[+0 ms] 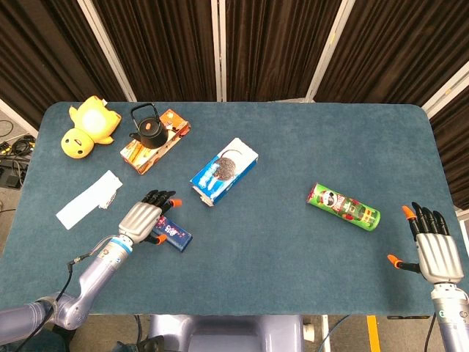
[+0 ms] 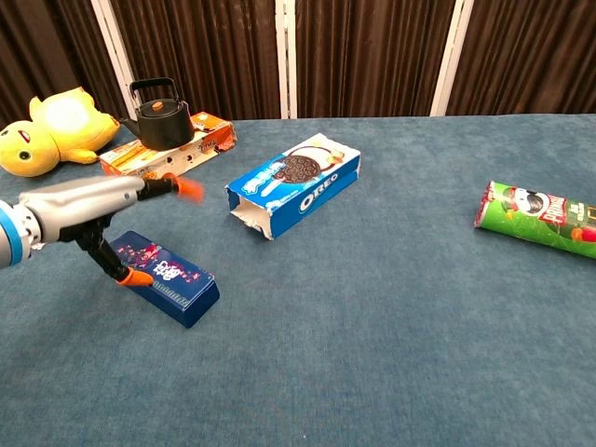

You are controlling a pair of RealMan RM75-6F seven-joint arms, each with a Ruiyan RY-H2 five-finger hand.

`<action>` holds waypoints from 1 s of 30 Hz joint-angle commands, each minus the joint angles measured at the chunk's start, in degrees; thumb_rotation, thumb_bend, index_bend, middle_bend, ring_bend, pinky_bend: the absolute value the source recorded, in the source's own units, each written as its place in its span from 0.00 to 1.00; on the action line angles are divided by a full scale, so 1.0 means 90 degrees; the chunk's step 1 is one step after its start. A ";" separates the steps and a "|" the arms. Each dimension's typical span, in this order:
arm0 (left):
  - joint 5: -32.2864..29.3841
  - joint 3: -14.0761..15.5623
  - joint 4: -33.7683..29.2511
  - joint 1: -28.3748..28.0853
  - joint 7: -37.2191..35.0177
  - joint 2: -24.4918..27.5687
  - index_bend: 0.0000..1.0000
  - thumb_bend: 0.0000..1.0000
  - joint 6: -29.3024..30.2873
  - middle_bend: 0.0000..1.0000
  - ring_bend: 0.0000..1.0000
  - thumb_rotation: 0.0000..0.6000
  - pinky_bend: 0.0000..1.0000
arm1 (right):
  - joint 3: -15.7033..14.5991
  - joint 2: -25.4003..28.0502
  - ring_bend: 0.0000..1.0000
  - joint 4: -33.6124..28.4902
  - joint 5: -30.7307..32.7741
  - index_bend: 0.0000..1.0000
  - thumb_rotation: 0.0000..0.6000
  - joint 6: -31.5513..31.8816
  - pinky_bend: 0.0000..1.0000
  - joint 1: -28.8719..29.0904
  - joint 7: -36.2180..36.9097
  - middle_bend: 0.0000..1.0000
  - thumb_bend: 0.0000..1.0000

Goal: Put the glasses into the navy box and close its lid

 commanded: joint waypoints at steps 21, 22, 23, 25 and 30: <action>0.0628 0.0435 -0.0292 0.0273 -0.0709 0.1105 0.00 0.12 0.0030 0.00 0.00 1.00 0.00 | -0.0039 0.0028 0.00 -0.0098 -0.0111 0.00 1.00 0.0002 0.00 0.0016 0.0060 0.00 0.00; 0.0641 0.0453 -0.0232 0.0242 -0.0725 0.1050 0.00 0.12 -0.0046 0.00 0.00 1.00 0.00 | -0.0041 0.0027 0.00 -0.0106 -0.0121 0.00 1.00 0.0006 0.00 0.0018 0.0056 0.00 0.00; 0.0653 0.0466 -0.0119 0.0192 -0.0712 0.0928 0.00 0.12 -0.0142 0.00 0.00 1.00 0.00 | -0.0038 0.0024 0.00 -0.0120 -0.0134 0.00 1.00 0.0015 0.00 0.0023 0.0049 0.00 0.00; 0.0659 0.0459 0.0033 0.0140 -0.0650 0.0764 0.01 0.13 -0.0203 0.00 0.00 1.00 0.00 | -0.0034 0.0024 0.00 -0.0128 -0.0141 0.00 1.00 0.0029 0.00 0.0024 0.0038 0.00 0.00; 0.0667 0.0390 0.0443 -0.0006 -0.0385 0.0299 0.11 0.14 -0.0283 0.00 0.00 1.00 0.01 | -0.0017 0.0031 0.00 -0.0089 -0.0075 0.00 1.00 0.0003 0.00 0.0018 0.0065 0.00 0.00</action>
